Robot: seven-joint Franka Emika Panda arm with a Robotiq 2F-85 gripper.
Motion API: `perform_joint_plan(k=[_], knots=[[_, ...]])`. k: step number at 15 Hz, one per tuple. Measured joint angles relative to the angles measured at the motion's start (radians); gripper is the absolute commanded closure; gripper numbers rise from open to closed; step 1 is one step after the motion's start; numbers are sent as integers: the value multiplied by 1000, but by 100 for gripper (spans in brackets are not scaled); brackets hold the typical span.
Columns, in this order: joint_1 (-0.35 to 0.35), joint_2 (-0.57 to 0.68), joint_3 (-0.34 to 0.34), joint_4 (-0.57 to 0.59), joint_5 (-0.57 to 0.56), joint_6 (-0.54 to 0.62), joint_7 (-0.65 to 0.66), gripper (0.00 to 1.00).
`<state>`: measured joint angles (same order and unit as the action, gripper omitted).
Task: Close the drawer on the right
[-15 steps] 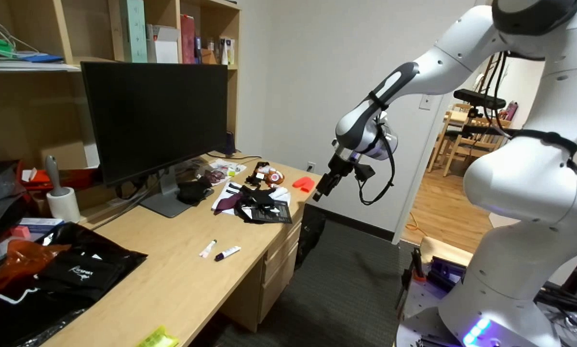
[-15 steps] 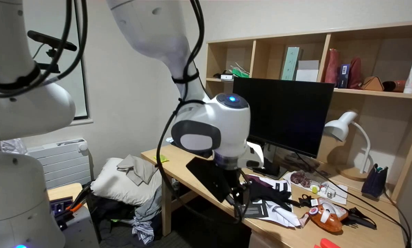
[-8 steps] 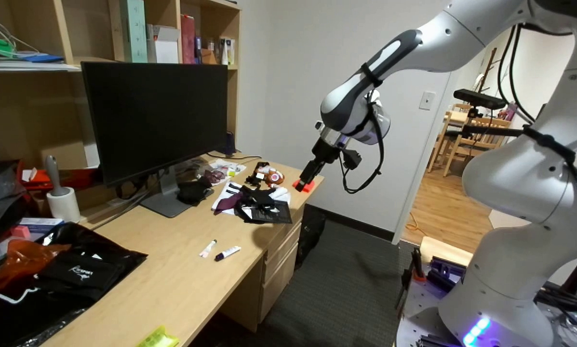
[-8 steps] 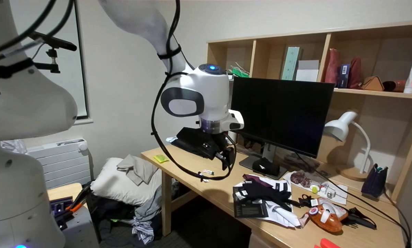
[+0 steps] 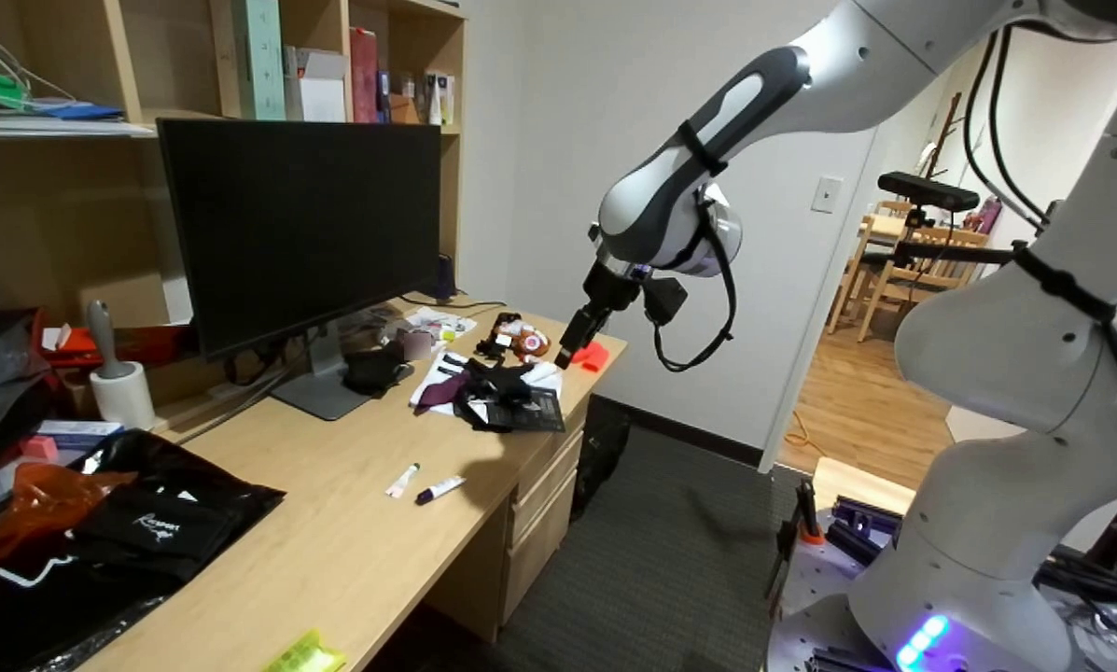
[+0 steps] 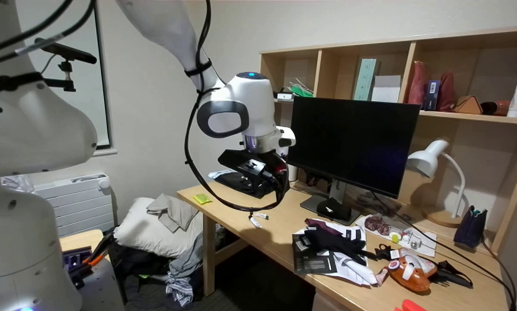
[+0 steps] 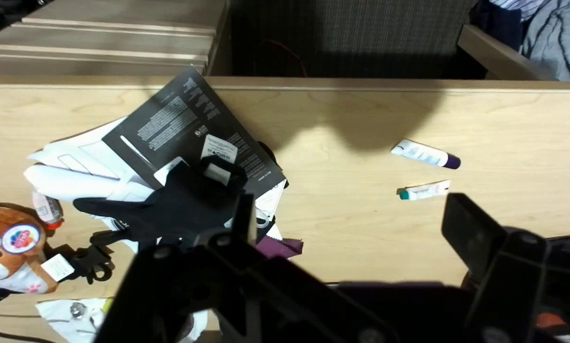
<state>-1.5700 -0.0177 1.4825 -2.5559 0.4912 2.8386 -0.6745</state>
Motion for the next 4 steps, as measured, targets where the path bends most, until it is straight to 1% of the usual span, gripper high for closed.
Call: perform_joint_plan(k=[1,2,3,4], knots=[[41,-12,-32,2,1,-9,33,0],[48,-32,-33,7,28,-25,33,0],[92,-42,-79,7,-10,-27,57,0],[162,-38,-148,4,-64,-24,106,0]])
